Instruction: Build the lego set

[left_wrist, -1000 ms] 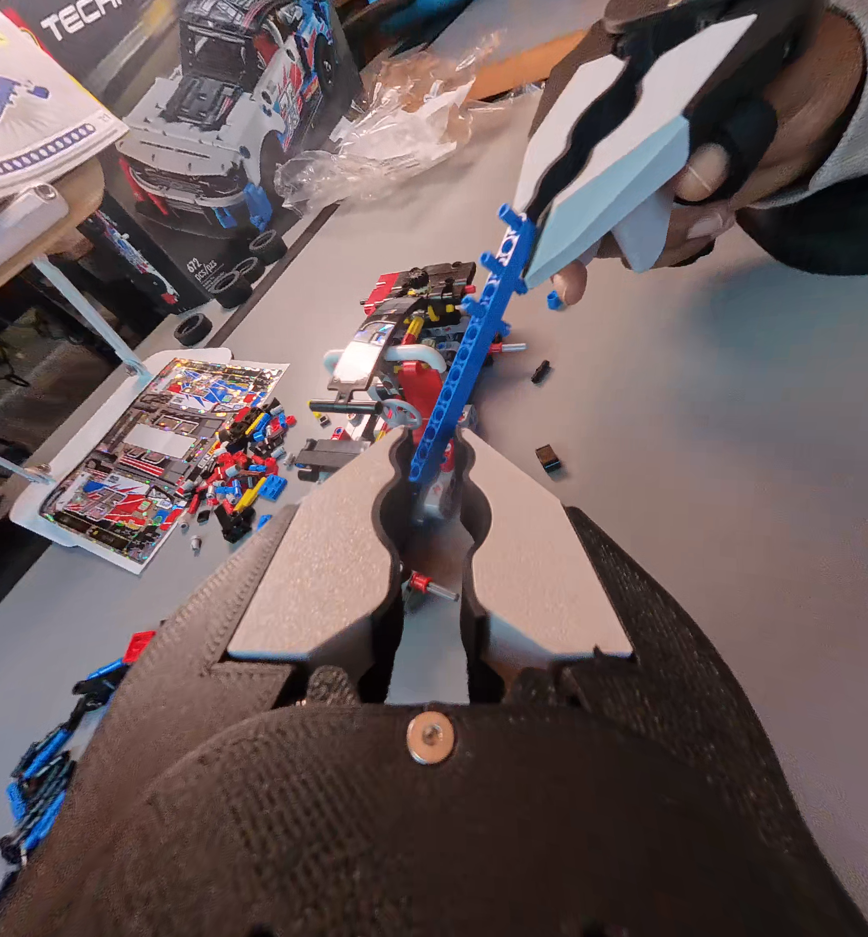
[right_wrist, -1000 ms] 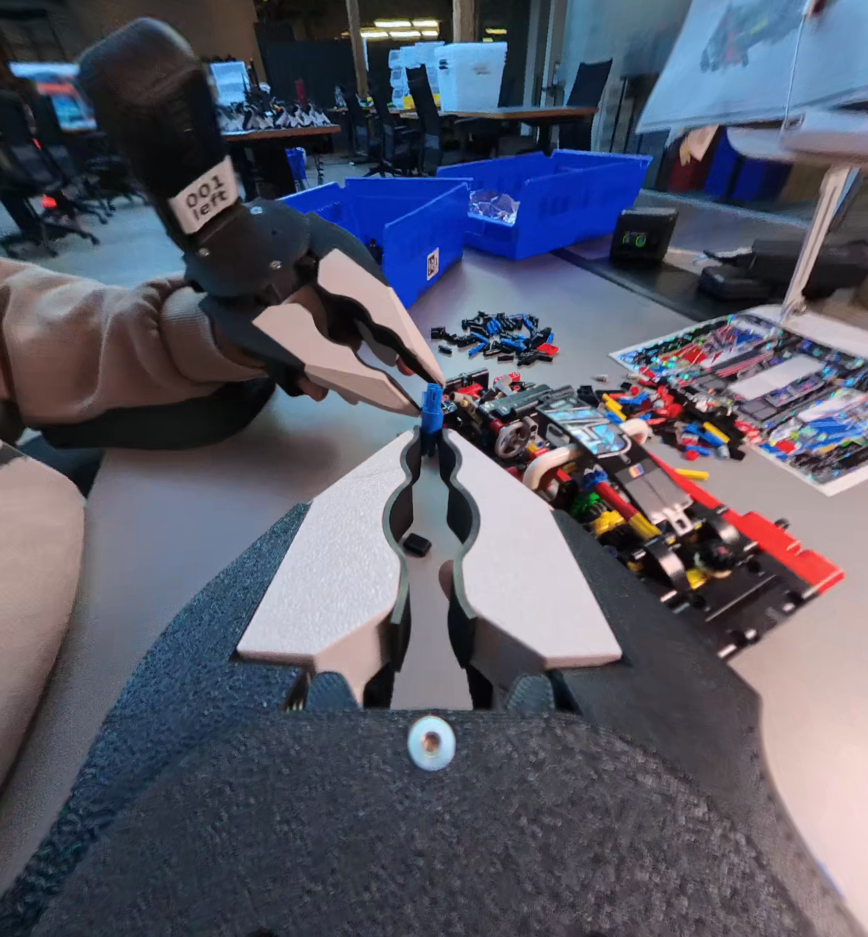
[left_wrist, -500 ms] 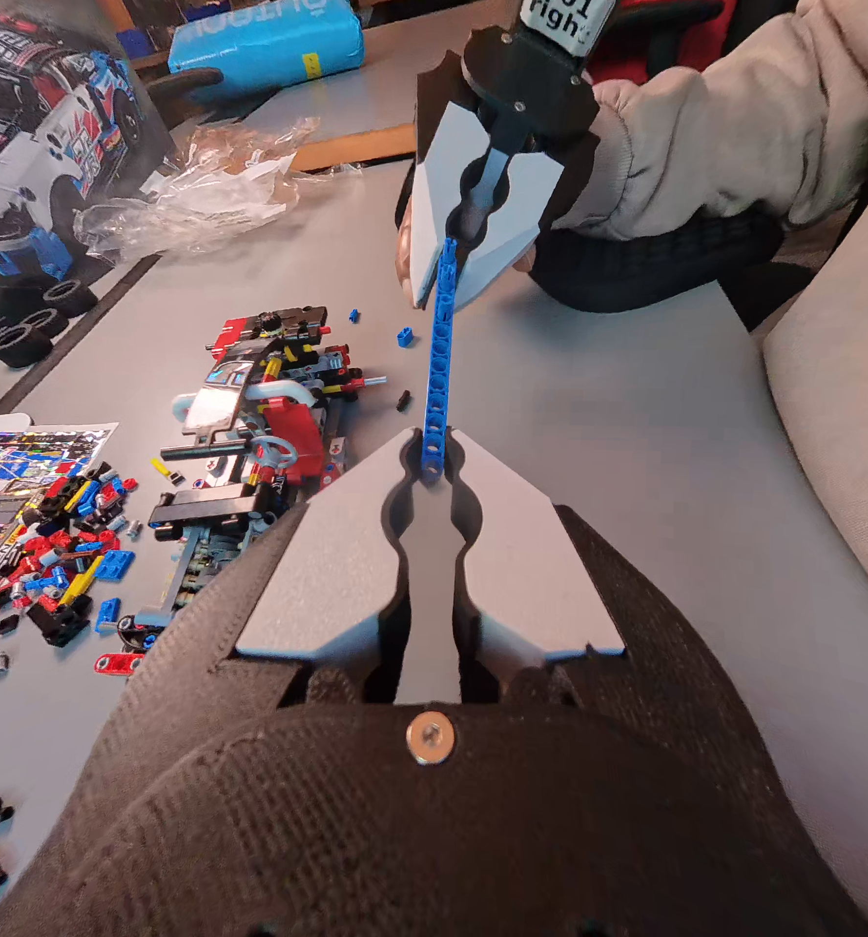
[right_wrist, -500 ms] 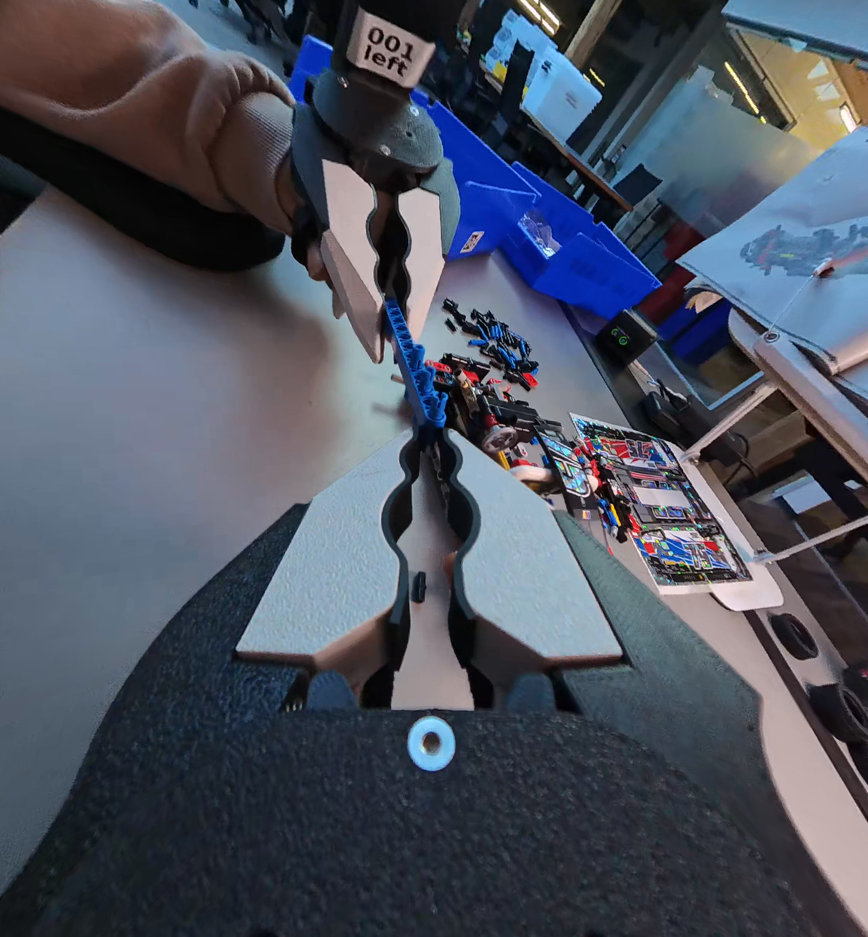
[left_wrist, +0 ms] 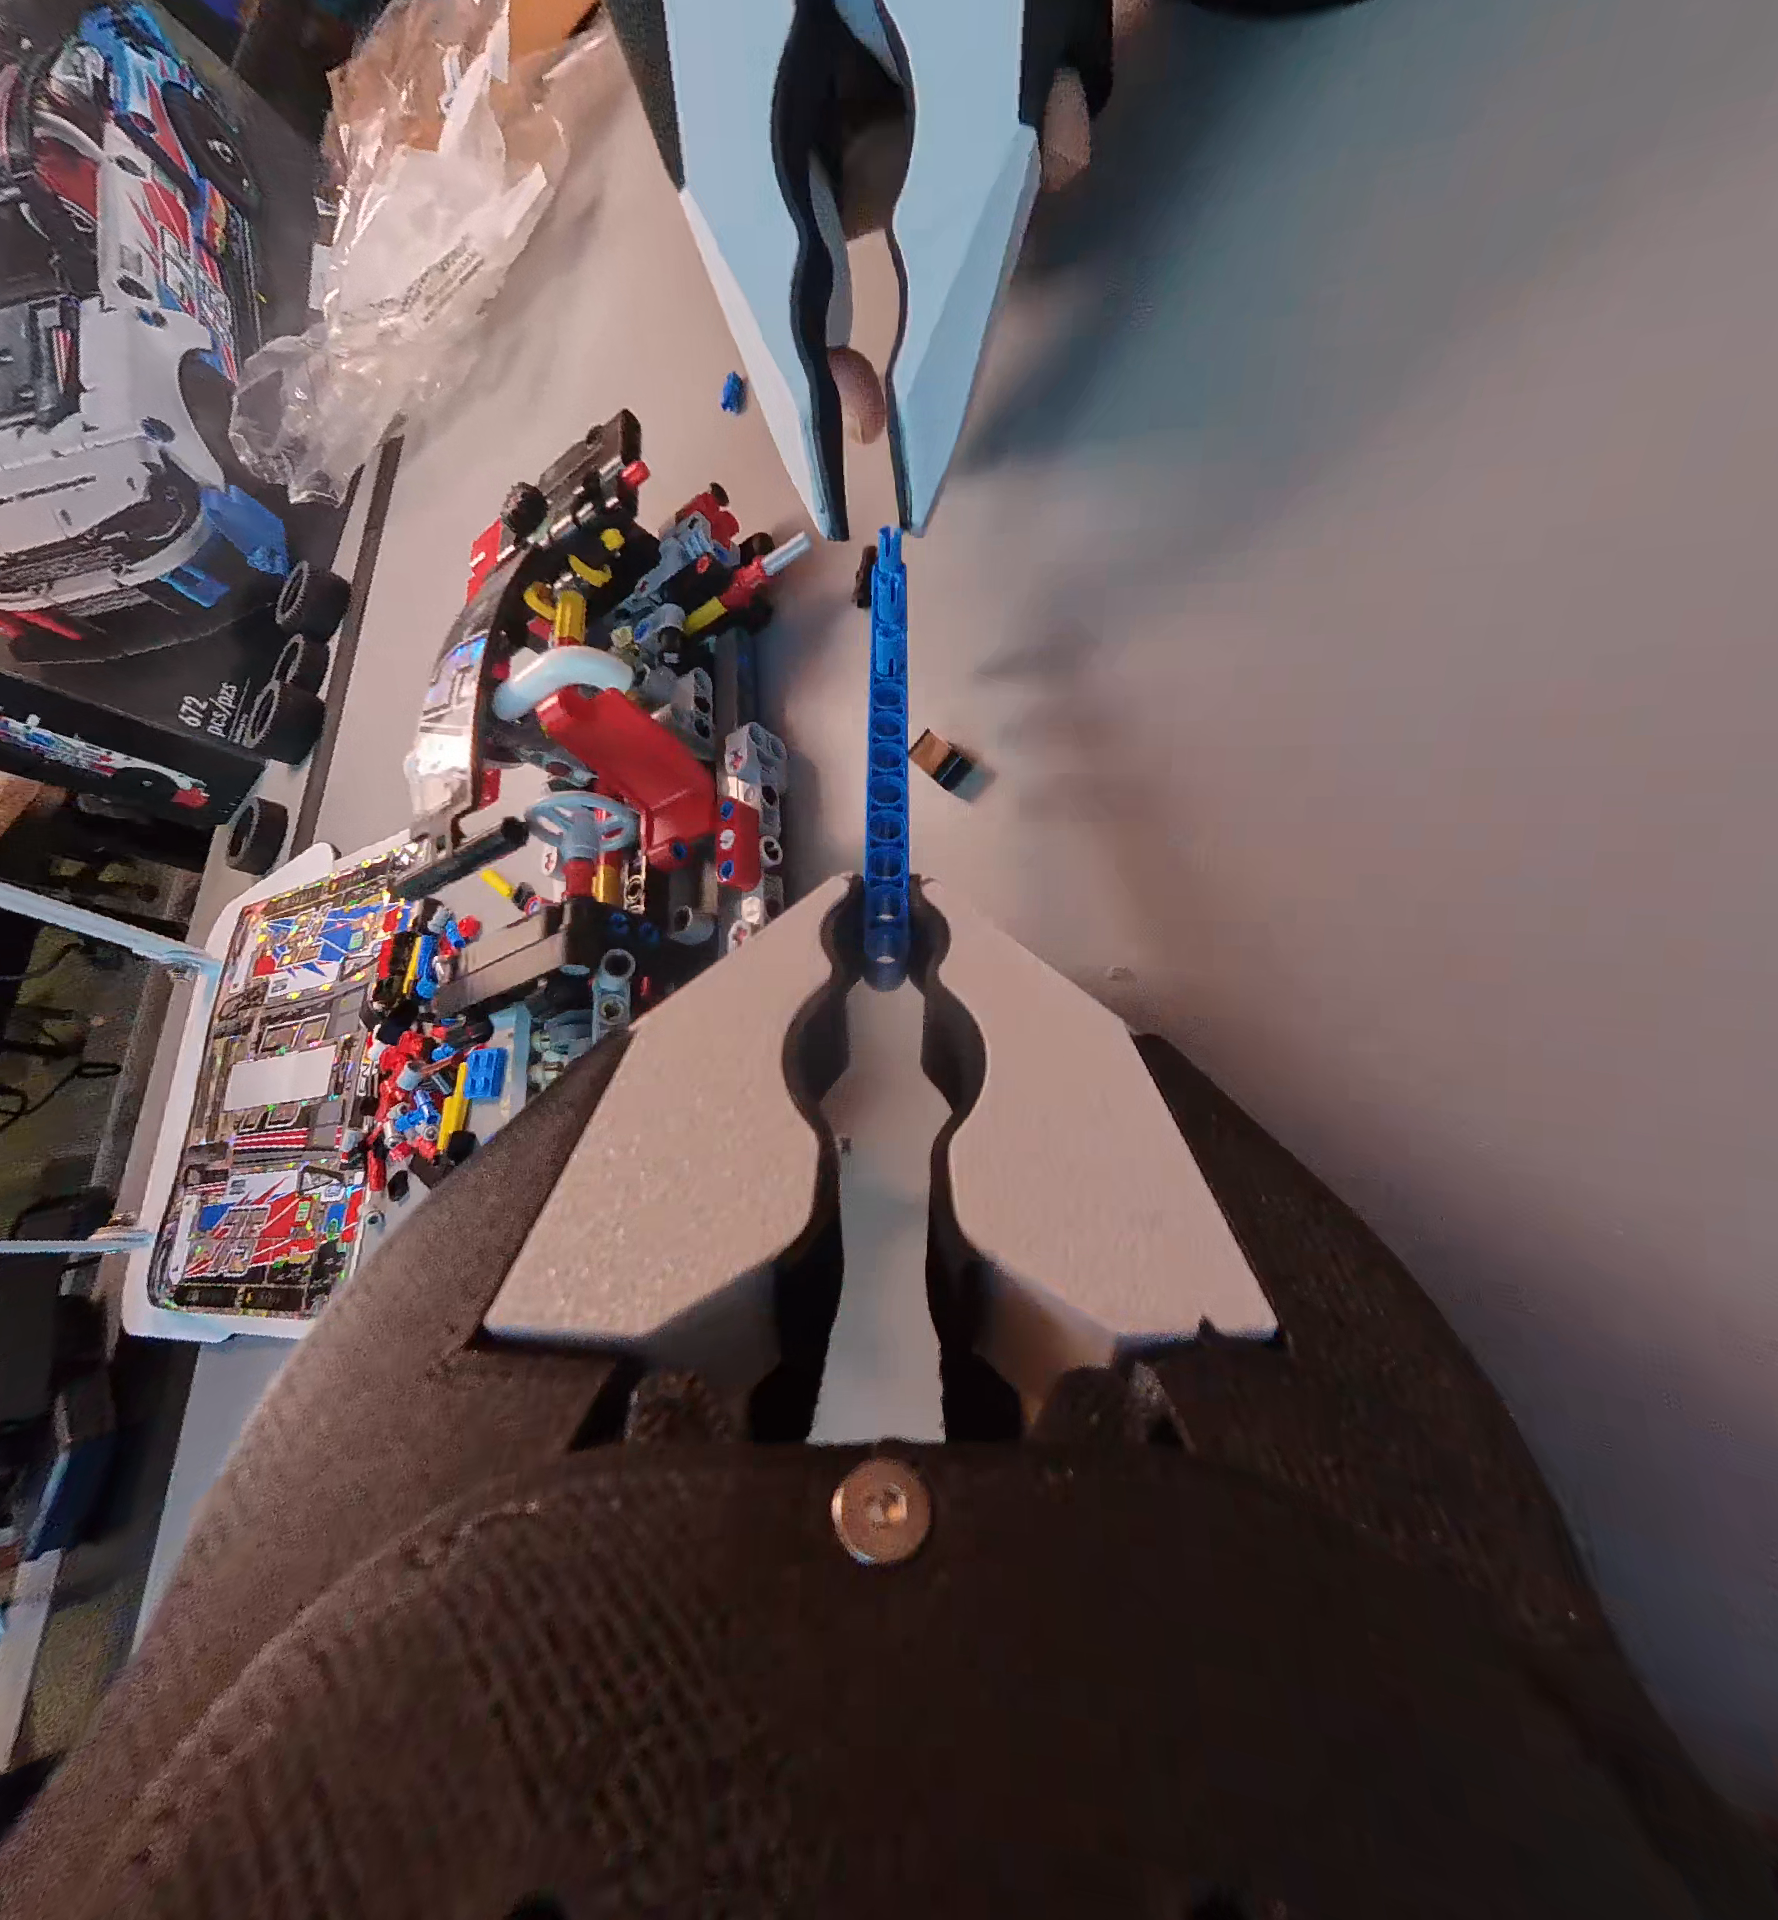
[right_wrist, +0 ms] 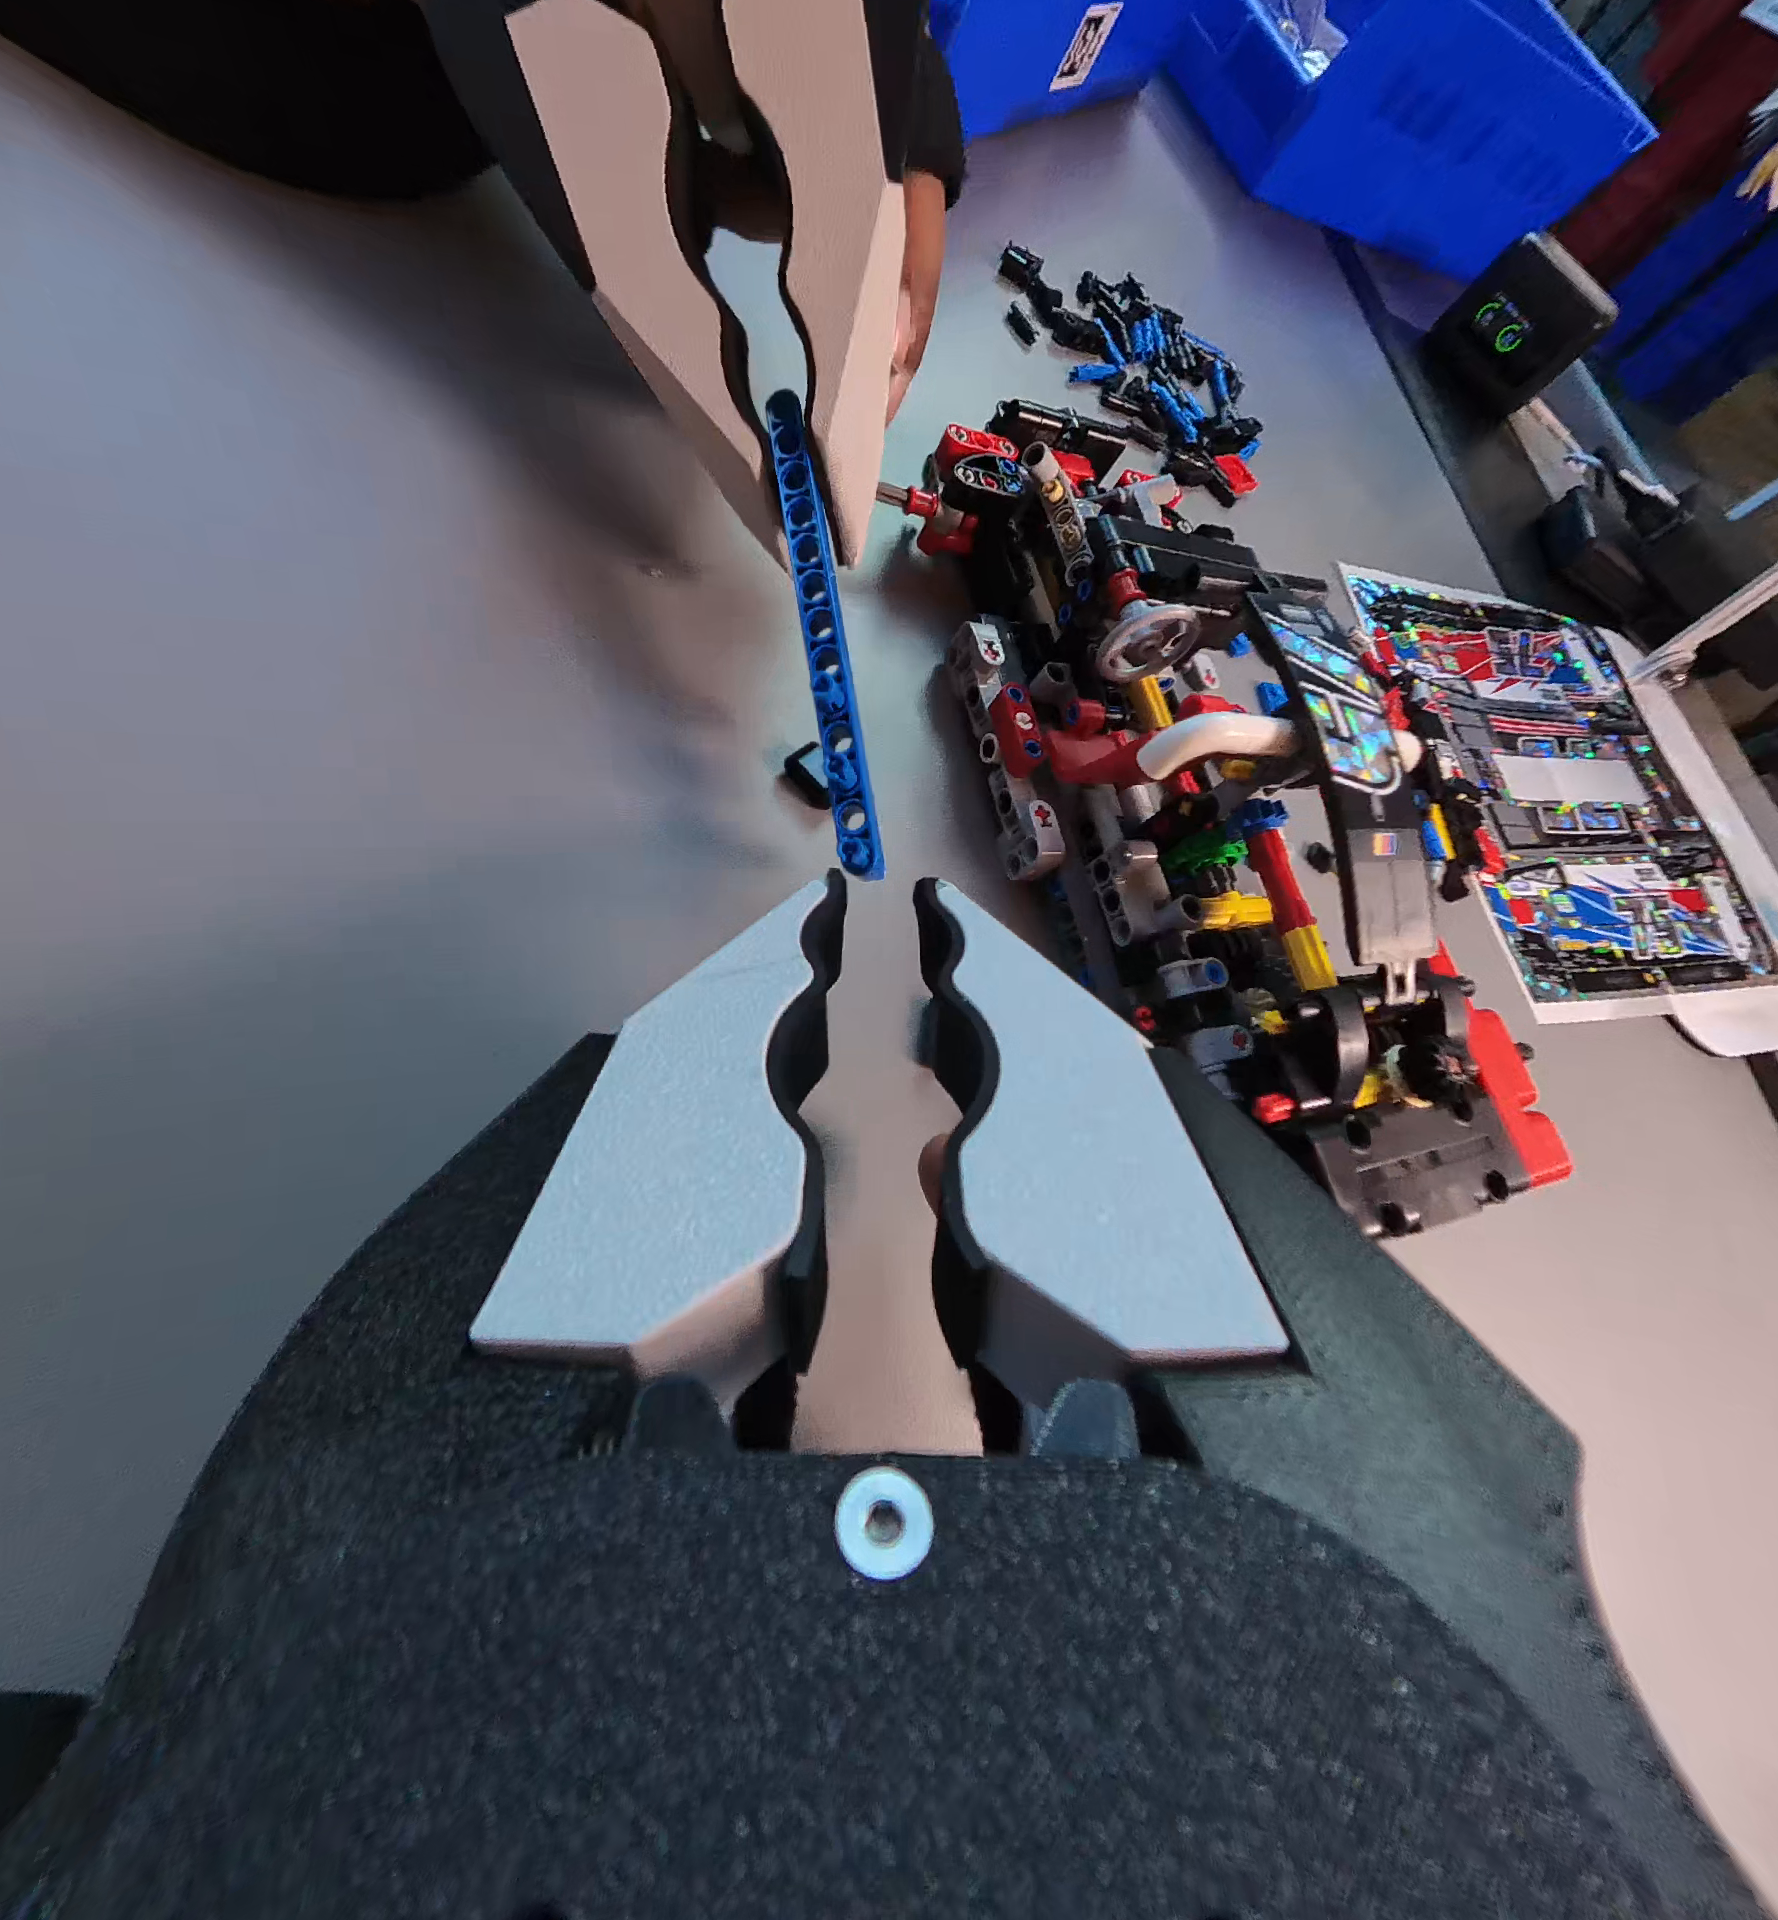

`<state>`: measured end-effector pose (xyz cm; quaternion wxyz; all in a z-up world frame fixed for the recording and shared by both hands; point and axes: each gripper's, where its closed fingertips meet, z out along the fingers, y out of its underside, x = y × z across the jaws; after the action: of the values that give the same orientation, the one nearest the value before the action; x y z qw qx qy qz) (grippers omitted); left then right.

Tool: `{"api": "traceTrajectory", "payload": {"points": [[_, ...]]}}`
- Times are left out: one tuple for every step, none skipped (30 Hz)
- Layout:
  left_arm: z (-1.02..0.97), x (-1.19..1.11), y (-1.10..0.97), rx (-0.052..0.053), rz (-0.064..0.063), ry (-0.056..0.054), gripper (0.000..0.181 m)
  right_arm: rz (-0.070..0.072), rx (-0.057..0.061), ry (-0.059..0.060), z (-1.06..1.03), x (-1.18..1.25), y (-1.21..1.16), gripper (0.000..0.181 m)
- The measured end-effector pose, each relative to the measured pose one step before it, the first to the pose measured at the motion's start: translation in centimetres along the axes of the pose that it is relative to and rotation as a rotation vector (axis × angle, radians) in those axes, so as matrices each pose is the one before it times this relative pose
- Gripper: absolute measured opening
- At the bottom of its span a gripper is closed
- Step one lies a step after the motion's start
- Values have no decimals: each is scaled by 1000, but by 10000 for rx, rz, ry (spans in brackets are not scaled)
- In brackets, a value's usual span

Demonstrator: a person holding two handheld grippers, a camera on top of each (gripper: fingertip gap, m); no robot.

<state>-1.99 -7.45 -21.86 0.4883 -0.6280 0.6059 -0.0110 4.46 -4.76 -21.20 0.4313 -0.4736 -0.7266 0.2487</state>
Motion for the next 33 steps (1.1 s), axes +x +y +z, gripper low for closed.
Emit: {"api": "traceTrajectory", "payload": {"points": [[111, 284, 146, -123, 150, 91, 5, 210, 35, -203, -54, -162, 40, 13], [76, 306, 1, -16, 62, 132, 5, 173, 37, -81, -38, -26, 21, 13], [32, 285, -85, 40, -3, 159, 5, 77, 10, -52, -3, -24, 51, 13], [-21, 137, -86, 53, -37, 94, 5, 25, -51, -55, 34, -83, 119, 14], [-58, 36, -108, 83, -43, 43, 6, -4, -89, -21, 69, -65, 135, 14], [-85, 89, -105, 92, -92, 114, 6, -40, -94, -41, 89, -122, 141, 14], [-64, 184, -78, 91, -163, 188, 6, -35, -95, -62, 105, -169, 123, 14], [-52, 352, -39, 85, -216, 306, 7, -26, -103, -56, 114, -166, 135, 14], [-30, 365, -10, 73, -244, 306, 8, -45, -91, -61, 98, -174, 127, 14], [-35, 227, -26, 75, -175, 195, 10, -45, -72, -35, 79, -122, 91, 14], [-69, 133, -78, 83, -115, 128, 11, -26, -64, -34, 74, -108, 71, 14], [-112, 153, -148, 117, -147, 159, 13, -6, -40, -49, 41, -107, 50, 14], [-151, 231, -277, 194, -255, 255, 16, 3, -4, -32, 11, -57, 3, 14], [-186, 221, -298, 212, -325, 273, 18, 28, 6, -36, -8, -45, -15, 14], [-178, 174, -199, 159, -305, 246, 20, 45, 1, -60, -6, -67, 11, 14], [-146, 11, -7, 59, -277, 136, 22, 22, 22, -28, -4, -41, -37, 14], [-129, -59, 55, 41, -256, 85, 23, -3, 14, 1, 4, 15, -23, 14], [-77, -103, 47, 65, -259, 50, 23, 5, -8, -4, 10, 4, 5, 14], [-29, -181, 88, 42, -219, -16, 24, 22, 18, -11, 9, 15, -30, 14], [40, -203, 241, -72, -123, -49, 25, 42, -9, -13, 0, 14, -6, 14], [90, -175, 423, -207, -48, -65, 25, 29, -48, 1, -8, 22, 50, 15], [135, -135, 394, -210, -35, -57, 25, -2, -43, 21, -18, 35, 25, 15], [156, 58, 281, -158, -41, 43, 25, 13, -54, -23, -9, -51, 23, 16], [157, 164, 180, -114, -32, 102, 25, 59, -87, -150, 19, -231, 50, 19], [160, 154, 118, -98, 22, 64, 23, 99, -115, -193, 72, -278, 70, 23], [145, 114, 144, -127, 50, 27, 19, 53, -89, -113, 45, -132, 2, 26], [120, 43, 102, -103, 20, 0, 17, -5, -103, -89, 61, -90, 27, 27], [48, 62, -61, 14, -33, 40, 14, -22, -98, -38, 53, -9, 54, 27], [48, -57, 88, -78, -43, -19, 10, -4, -66, -33, 23, -13, 26, 28], [7, -119, 49, -41, -24, -69, 7, 23, -37, -31, 0, -27, -2, 28], [-38, -2, 26, -20, -14, 5, 7, 40, -9, -13, -7, -13, 11, 28], [-51, 65, 30, -24, -37, 51, 7, 29, 14, -3, -12, -13, -24, 28], [-60, 93, 27, -27, -53, 64, 7, 18, 2, 9, -7, 7, 7, 28]]}}
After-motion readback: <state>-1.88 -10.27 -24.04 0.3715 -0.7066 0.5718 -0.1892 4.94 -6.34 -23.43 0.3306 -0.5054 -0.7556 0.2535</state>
